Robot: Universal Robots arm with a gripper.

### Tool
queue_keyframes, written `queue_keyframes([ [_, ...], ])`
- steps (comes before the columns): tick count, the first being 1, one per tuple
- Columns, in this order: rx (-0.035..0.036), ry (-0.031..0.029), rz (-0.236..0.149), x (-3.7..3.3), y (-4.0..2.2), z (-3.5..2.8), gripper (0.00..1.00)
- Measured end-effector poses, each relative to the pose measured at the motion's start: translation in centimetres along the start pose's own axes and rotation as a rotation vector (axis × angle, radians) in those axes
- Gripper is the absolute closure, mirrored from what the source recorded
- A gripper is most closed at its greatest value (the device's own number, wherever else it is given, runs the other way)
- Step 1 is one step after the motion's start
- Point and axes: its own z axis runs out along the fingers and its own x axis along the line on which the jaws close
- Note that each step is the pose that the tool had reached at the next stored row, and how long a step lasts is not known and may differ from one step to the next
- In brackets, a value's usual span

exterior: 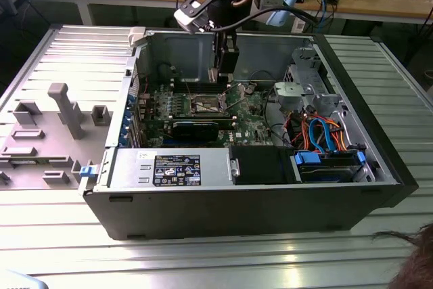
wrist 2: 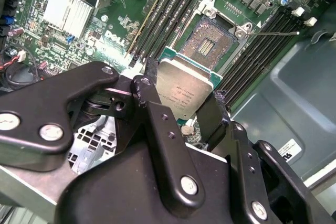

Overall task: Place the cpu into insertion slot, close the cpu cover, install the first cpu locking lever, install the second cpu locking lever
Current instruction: 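Place the cpu into insertion slot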

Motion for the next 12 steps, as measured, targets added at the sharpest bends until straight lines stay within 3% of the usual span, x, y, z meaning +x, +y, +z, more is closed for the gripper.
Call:
queue_keyframes([
  [2, 0.0000, 0.0000, 0.000, 0.00, 0.00, 0.03, 0.45],
  [4, 0.0000, 0.0000, 0.000, 0.03, 0.01, 0.72, 0.45],
  [12, 0.0000, 0.0000, 0.000, 0.05, -0.02, 0.93, 0.45],
])
